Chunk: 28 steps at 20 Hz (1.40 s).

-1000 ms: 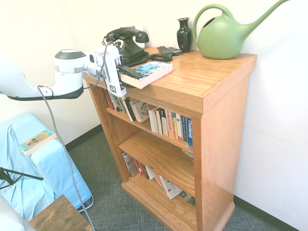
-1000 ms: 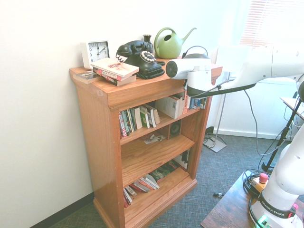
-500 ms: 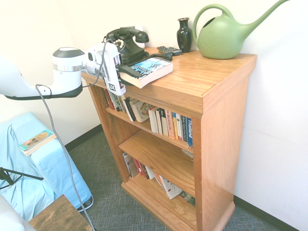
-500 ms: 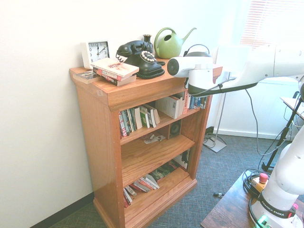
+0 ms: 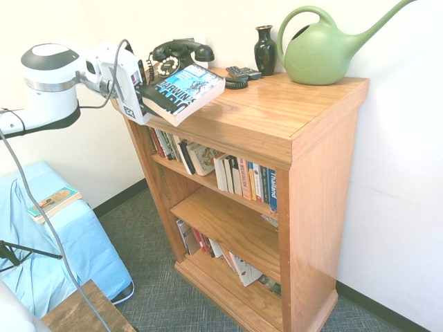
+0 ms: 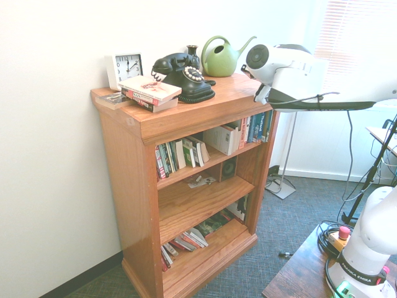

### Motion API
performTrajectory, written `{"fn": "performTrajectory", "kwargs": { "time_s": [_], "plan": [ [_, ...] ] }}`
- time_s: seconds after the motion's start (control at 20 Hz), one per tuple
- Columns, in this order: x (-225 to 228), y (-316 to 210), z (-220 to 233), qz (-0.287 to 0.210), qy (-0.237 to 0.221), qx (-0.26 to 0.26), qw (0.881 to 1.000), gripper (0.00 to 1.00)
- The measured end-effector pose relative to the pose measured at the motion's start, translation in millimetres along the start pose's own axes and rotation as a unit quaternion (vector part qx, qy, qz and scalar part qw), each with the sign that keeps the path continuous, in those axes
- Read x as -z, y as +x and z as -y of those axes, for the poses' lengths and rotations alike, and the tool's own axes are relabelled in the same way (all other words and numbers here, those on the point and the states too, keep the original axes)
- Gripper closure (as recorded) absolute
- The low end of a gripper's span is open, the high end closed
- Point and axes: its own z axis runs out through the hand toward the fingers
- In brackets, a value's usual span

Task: Shelf the books

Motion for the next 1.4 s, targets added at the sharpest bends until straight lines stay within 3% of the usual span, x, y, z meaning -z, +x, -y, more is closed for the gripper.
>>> {"fn": "performTrajectory", "kwargs": {
  "time_s": [0.3,0.65,0.95,1.4],
  "plan": [
    [40,-68,-50,0.113,0.111,-0.049,0.986,1.00],
    [10,-150,-39,0.207,0.200,-0.068,0.955,1.00],
    [-38,-202,-9,0.234,0.225,-0.069,0.943,1.00],
    [-93,-233,57,0.233,0.281,-0.053,0.929,1.00]
  ]
}}
